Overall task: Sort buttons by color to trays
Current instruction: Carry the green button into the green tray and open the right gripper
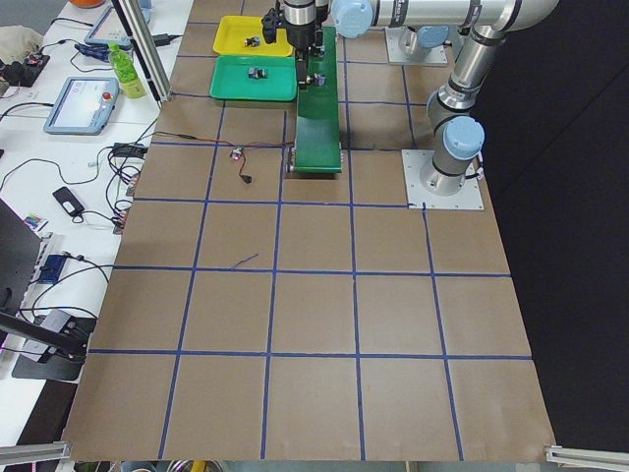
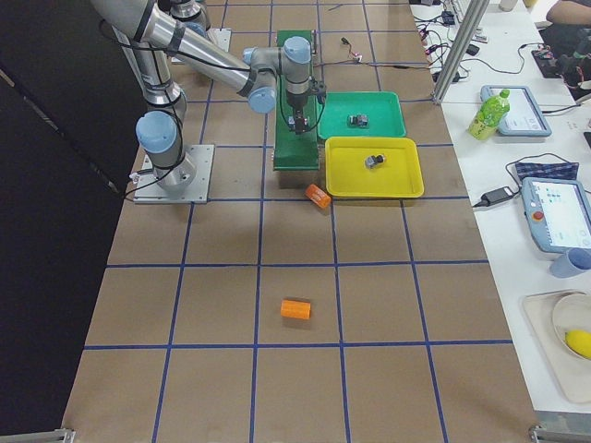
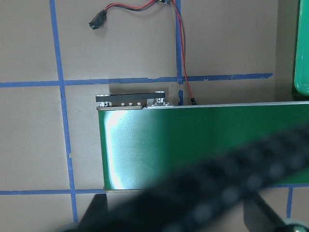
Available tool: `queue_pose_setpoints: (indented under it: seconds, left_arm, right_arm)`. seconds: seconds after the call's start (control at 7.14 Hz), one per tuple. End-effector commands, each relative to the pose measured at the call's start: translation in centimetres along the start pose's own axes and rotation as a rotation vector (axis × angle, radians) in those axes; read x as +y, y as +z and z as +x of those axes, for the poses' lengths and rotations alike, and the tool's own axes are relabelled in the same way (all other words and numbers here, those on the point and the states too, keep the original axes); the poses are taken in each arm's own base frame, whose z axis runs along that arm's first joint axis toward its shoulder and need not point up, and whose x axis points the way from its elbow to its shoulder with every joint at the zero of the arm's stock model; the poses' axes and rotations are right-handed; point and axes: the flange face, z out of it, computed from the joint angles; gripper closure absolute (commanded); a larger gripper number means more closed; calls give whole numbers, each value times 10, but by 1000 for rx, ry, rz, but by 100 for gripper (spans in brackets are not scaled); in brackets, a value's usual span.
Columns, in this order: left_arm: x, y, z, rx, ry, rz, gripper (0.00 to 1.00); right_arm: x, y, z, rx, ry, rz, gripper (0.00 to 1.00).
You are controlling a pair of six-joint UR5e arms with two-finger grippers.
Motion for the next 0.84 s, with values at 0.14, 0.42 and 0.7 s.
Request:
queue_pose_setpoints:
  seconds: [0.14,0.42,0.7]
  left_arm:
    - [0,0,0,2,-1,1,0]
    - [0,-1,0,3,-1,2,0]
    - [-1,-2,-1,1,-2,4,0]
  right_arm:
    - [-5,-5,2,12,-5,14,81]
    - [-32,-38,1,12,-10,86,86]
    - [-94,-38,-6,5,-28,115,83]
